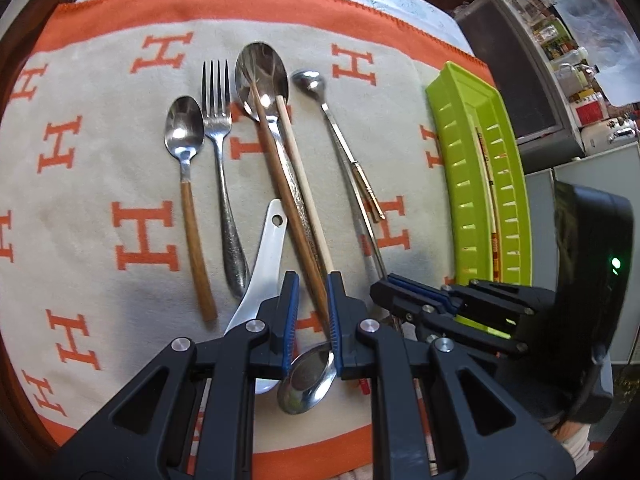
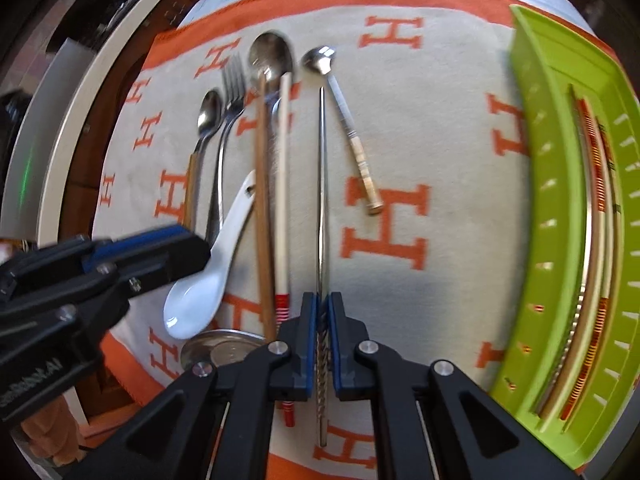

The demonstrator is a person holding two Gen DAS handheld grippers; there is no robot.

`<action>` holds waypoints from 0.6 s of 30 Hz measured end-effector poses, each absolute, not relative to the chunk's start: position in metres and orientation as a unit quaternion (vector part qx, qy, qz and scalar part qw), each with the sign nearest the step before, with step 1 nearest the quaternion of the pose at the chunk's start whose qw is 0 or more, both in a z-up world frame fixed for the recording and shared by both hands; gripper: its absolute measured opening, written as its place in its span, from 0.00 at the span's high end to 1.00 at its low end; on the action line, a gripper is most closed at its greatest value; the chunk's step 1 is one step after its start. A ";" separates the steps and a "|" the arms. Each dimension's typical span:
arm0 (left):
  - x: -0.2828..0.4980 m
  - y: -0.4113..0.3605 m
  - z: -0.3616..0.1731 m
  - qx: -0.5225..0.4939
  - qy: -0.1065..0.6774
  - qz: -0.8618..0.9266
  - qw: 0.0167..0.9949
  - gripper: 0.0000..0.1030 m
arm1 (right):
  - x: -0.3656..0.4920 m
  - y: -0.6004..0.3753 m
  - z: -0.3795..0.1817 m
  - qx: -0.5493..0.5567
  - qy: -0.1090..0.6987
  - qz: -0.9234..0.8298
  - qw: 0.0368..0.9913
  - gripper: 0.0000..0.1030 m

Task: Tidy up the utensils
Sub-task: 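Move both open tools back over the remaining chopsticks on the cloth, then grasp a brown wooden chopstick with the left tool while the right tool grasps a steel chopstick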

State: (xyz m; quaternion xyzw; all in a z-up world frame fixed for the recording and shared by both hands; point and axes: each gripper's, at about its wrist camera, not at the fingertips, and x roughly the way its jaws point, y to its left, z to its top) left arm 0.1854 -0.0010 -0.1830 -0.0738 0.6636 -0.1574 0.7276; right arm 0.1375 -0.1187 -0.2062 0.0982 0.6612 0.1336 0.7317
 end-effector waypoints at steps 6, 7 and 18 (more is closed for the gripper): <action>0.192 -0.006 -0.196 -0.086 0.672 -0.142 0.722 0.89 | 0.136 -0.129 -0.207 0.115 0.659 0.133 0.731 0.94; 0.193 -0.007 -0.198 -0.085 0.674 -0.139 0.721 0.89 | 0.135 -0.130 -0.207 0.115 0.659 0.134 0.731 0.94; 0.195 -0.021 -0.214 -0.065 0.684 -0.118 0.717 0.94 | 0.134 -0.134 -0.209 0.130 0.657 0.143 0.729 0.95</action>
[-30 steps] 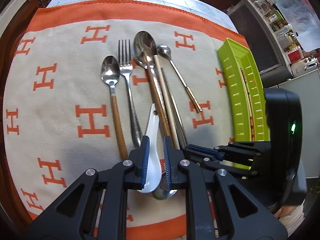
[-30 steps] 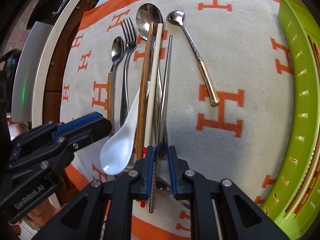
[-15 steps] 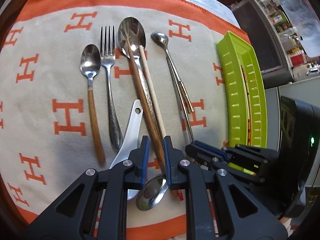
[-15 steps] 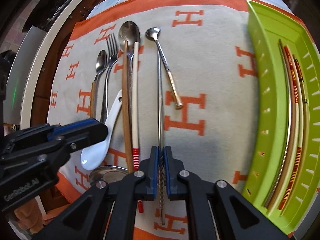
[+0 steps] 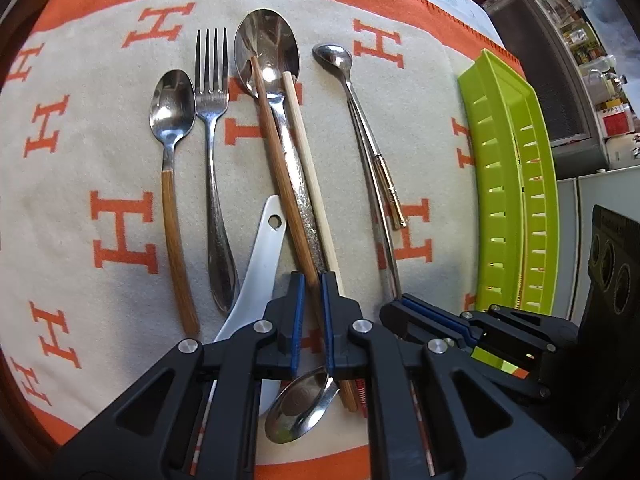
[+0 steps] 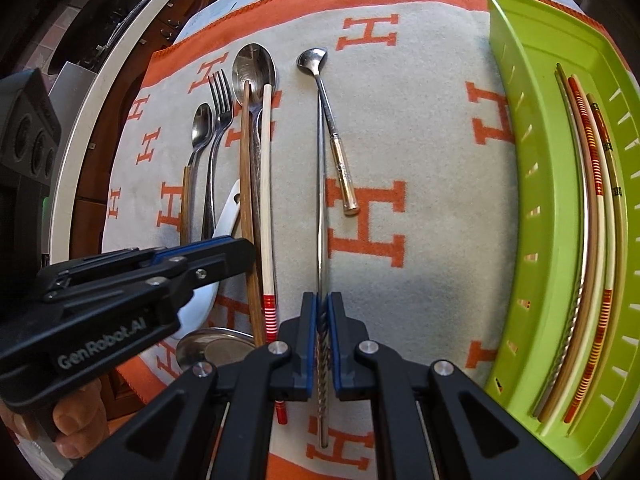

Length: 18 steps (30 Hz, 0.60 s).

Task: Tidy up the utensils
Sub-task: 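Grasp a brown wooden chopstick with the left tool while the right tool grasps a steel chopstick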

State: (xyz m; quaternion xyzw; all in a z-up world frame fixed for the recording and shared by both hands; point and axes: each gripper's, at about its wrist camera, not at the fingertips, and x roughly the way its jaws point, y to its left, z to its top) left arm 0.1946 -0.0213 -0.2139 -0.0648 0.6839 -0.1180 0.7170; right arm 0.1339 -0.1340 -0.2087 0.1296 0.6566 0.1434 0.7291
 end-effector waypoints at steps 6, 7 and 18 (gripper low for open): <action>0.194 -0.030 -0.216 -0.040 0.693 -0.105 0.712 0.93 | 0.132 -0.137 -0.210 0.133 0.656 0.148 0.728 0.94; 0.193 -0.033 -0.220 -0.035 0.701 -0.097 0.705 0.93 | 0.131 -0.137 -0.210 0.132 0.655 0.148 0.729 0.95; 0.193 -0.045 -0.220 -0.039 0.692 -0.086 0.716 0.93 | 0.132 -0.131 -0.210 0.113 0.651 0.146 0.737 0.94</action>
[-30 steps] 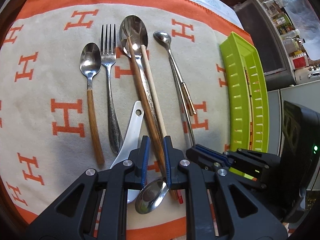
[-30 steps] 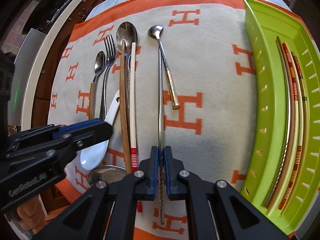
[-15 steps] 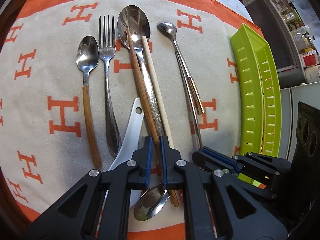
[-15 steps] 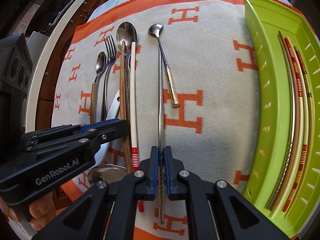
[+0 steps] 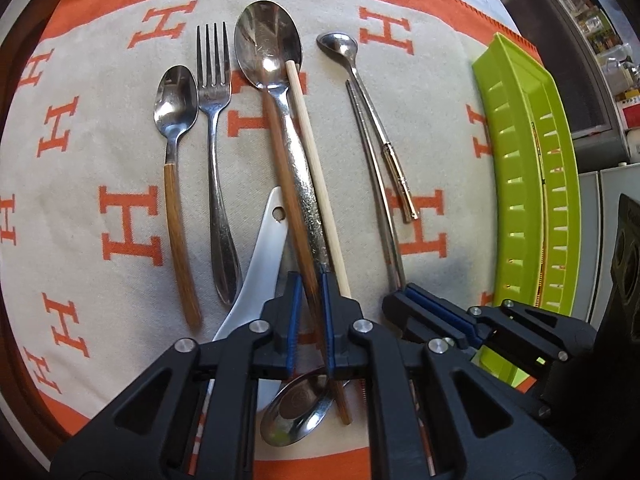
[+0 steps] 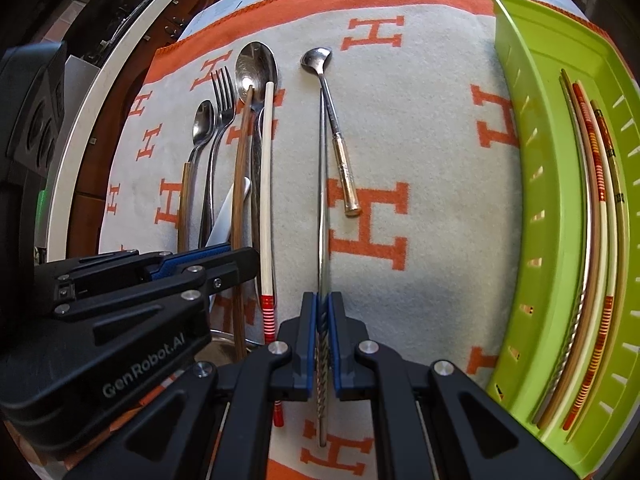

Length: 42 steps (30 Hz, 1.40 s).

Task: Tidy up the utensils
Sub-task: 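Grasp a brown wooden chopstick with the left tool while the right tool grasps a steel chopstick, then lower both chopsticks into the green tray and open both tools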

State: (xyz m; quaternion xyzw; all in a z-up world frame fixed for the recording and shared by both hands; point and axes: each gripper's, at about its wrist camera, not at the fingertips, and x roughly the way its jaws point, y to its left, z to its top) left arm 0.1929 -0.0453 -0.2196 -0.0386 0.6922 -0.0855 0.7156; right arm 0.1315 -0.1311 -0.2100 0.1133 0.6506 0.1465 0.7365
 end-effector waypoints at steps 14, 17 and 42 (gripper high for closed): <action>0.169 -0.020 -0.177 -0.089 0.655 -0.108 0.742 0.96 | 0.128 -0.137 -0.200 0.135 0.615 0.172 0.758 0.95; 0.166 -0.033 -0.161 -0.092 0.649 -0.121 0.746 0.96 | 0.124 -0.147 -0.188 0.152 0.597 0.176 0.768 0.95; 0.187 -0.214 -0.178 -0.057 0.661 -0.204 0.720 0.95 | 0.100 -0.294 -0.170 0.196 0.550 0.055 0.810 0.94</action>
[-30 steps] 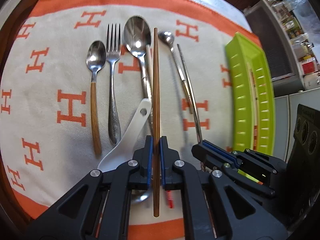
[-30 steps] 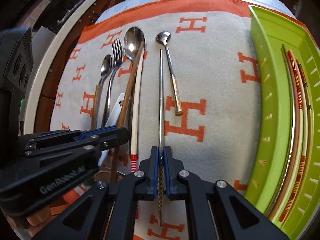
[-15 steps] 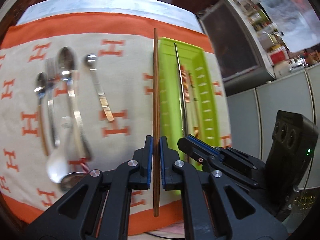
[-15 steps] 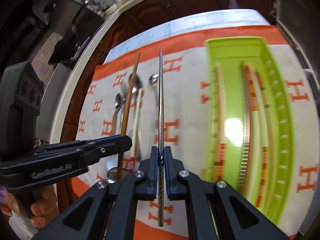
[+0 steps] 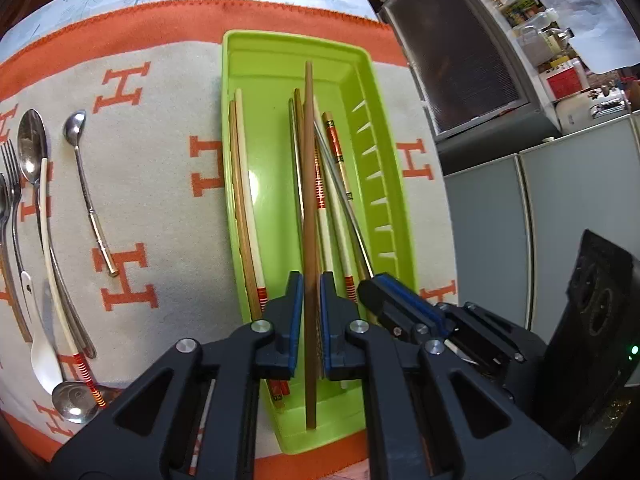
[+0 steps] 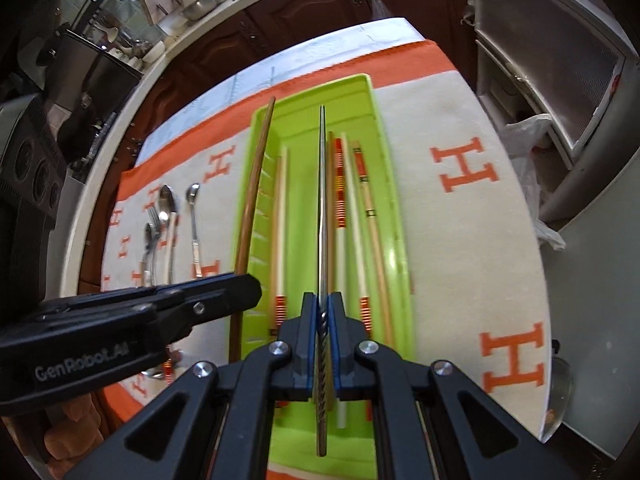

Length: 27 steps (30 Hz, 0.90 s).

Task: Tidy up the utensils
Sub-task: 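Lower both chopsticks into the green tray and open both tools, then move both open tools back over the remaining utensils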

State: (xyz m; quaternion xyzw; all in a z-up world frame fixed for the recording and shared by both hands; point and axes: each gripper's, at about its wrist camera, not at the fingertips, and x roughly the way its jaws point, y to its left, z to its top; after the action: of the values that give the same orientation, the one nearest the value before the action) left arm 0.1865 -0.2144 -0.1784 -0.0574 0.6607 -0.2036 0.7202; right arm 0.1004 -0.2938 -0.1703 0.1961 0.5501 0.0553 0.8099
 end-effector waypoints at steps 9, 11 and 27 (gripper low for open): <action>0.181 -0.211 -0.177 -0.047 0.654 -0.195 0.729 0.68 | 0.102 -0.300 -0.177 0.167 0.556 0.036 0.814 0.93; 0.176 -0.207 -0.169 -0.036 0.644 -0.193 0.740 0.68 | 0.101 -0.300 -0.177 0.170 0.556 0.036 0.813 0.93; 0.125 -0.134 -0.130 0.027 0.580 -0.138 0.802 0.67 | 0.074 -0.272 -0.162 0.171 0.548 0.058 0.817 0.93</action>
State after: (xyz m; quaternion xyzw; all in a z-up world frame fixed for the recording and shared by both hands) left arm 0.1250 -0.1342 -0.1300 0.0274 0.5802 -0.1382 0.8022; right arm 0.0742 -0.2716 -0.1620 0.1714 0.5477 0.0579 0.8169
